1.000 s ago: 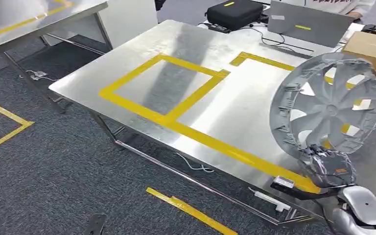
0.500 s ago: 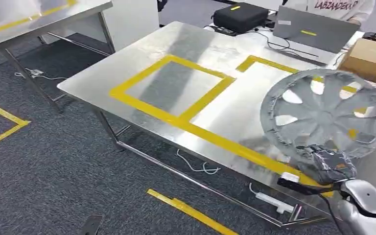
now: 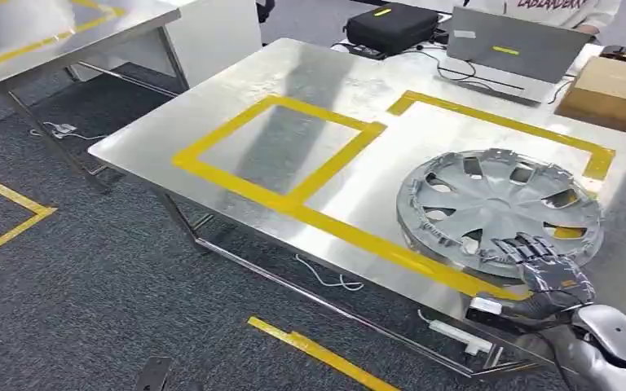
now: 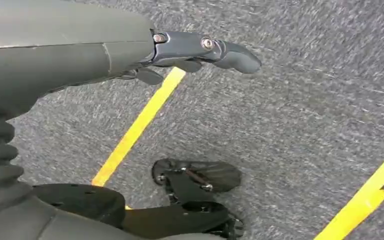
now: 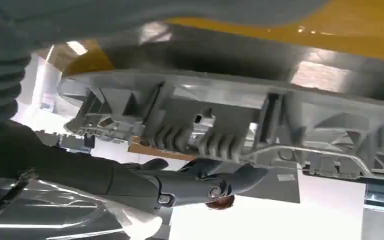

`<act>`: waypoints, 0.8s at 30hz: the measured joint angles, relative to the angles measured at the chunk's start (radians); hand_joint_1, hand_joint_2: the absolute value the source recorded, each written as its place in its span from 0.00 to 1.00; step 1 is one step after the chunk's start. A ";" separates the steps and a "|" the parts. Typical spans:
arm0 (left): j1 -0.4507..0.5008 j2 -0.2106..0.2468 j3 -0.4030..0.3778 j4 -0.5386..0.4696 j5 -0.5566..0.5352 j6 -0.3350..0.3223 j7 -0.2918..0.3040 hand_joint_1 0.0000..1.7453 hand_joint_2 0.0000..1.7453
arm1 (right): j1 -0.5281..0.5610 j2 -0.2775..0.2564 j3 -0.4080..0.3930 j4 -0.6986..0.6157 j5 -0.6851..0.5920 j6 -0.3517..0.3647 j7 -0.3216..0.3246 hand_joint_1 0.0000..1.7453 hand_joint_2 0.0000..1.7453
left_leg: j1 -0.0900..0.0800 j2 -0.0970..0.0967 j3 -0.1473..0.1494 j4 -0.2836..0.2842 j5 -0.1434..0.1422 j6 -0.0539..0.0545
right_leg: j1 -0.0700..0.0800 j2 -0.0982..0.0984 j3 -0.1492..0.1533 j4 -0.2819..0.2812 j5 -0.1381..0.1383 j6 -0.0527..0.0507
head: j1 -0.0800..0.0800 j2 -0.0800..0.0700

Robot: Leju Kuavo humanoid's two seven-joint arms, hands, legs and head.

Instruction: Take the parts from the cabinet and place them on the table.

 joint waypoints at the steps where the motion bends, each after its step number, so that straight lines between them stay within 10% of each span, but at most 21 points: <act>1: 0.000 0.000 0.000 0.000 0.001 0.000 0.002 0.00 0.00 | 0.004 0.000 0.002 0.000 0.000 0.000 0.000 0.00 0.00 | 0.003 0.000 -0.037 0.083 -0.041 -0.004 | 0.000 -0.001 0.000 0.000 0.000 0.000 | 0.001 0.000; 4: 0.004 0.000 0.003 0.000 0.008 -0.002 0.003 0.00 0.00 | 0.012 0.000 0.008 0.000 0.007 -0.011 0.003 0.00 0.00 | 0.007 0.000 -0.087 0.191 -0.060 -0.011 | 0.000 0.000 0.000 0.003 0.001 0.000 | 0.001 0.000; 7: 0.002 0.001 0.011 0.000 0.019 -0.010 -0.002 0.00 0.00 | 0.024 0.001 0.008 -0.017 0.027 -0.111 0.020 0.00 0.00 | 0.010 0.000 0.015 -0.029 0.068 -0.010 | -0.003 0.001 0.000 0.011 -0.001 0.004 | 0.001 0.000; 13: 0.001 -0.001 0.026 0.000 0.019 -0.014 -0.009 0.00 0.00 | 0.059 0.020 -0.001 -0.098 0.096 -0.248 0.039 0.00 0.00 | 0.007 -0.003 0.029 -0.097 0.085 0.028 | -0.003 0.002 -0.018 0.019 0.001 0.035 | 0.000 0.000; 18: -0.003 -0.003 0.026 0.000 0.018 -0.021 -0.009 0.00 0.00 | 0.087 0.039 -0.005 -0.164 0.130 -0.289 0.053 0.00 0.00 | 0.000 0.002 -0.001 -0.098 0.111 0.050 | -0.005 0.002 -0.122 0.304 -0.185 0.046 | 0.003 0.000; 20: -0.003 -0.003 0.027 0.000 0.017 -0.025 -0.009 0.00 0.00 | 0.101 0.045 -0.008 -0.184 0.143 -0.291 0.053 0.00 0.00 | -0.003 0.002 -0.016 -0.098 0.124 0.049 | -0.006 0.002 -0.089 0.283 -0.162 0.045 | 0.003 0.000; 22: -0.003 -0.003 0.027 0.000 0.016 -0.026 -0.009 0.00 0.00 | 0.105 0.050 -0.010 -0.207 0.156 -0.294 0.055 0.00 0.00 | -0.005 0.001 -0.030 -0.097 0.137 0.043 | -0.006 0.002 0.027 0.108 -0.093 0.039 | 0.002 0.000; 24: -0.004 -0.005 0.029 0.000 0.015 -0.027 -0.009 0.00 0.00 | 0.105 0.055 -0.013 -0.233 0.167 -0.300 0.056 0.00 0.00 | -0.010 0.000 -0.036 -0.095 0.148 0.032 | -0.001 0.002 0.116 -0.007 -0.092 0.034 | 0.002 0.000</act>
